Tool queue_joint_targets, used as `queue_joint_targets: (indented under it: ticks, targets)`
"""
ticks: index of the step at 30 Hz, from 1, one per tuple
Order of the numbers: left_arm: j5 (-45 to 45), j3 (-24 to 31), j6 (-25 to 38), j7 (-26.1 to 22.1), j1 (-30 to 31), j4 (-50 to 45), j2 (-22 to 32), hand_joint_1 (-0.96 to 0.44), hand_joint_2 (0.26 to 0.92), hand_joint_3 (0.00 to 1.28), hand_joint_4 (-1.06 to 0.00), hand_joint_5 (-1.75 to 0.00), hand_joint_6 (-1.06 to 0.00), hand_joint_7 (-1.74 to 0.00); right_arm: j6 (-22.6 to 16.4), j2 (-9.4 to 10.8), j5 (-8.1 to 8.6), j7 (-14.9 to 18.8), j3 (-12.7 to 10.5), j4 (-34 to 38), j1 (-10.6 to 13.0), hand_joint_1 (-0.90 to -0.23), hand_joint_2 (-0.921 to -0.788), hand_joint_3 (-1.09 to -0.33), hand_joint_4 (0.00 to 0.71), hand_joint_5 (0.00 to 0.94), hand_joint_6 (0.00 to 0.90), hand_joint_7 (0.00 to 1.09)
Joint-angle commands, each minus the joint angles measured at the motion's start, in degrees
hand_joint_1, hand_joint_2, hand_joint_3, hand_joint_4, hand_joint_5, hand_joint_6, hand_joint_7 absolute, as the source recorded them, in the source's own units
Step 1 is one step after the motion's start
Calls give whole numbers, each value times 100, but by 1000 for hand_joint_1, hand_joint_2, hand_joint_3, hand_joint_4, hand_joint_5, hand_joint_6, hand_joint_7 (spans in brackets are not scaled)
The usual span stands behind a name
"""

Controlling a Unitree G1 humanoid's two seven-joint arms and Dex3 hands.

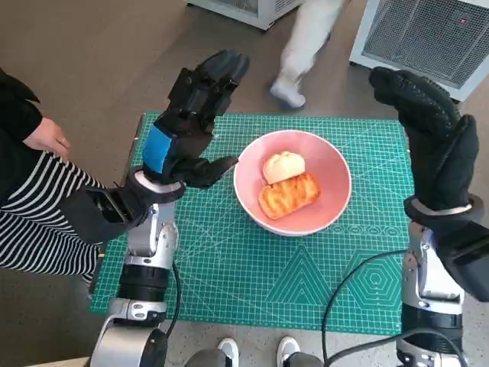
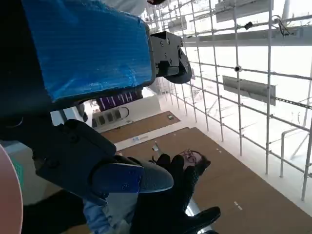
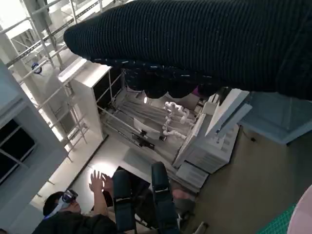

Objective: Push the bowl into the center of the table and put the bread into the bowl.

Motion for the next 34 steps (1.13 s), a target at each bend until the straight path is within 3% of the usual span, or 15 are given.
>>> queue_joint_targets:
  ticks: [1, 34]
  targets:
    - [-37, -2, 54, -26, 48, -102, 26, -612, 791, 365, -9, -238, 1, -574, 65, 66, 7, -37, 16, 76, 107, -712, -921, -667, 155, 2, 39, 450]
    - [31, 28, 198, 3, 121, -266, 174, -609, 791, 364, 1, -258, 1, -570, -25, 224, 109, 30, 39, 233, -9, -703, -921, -664, 162, 3, 71, 468]
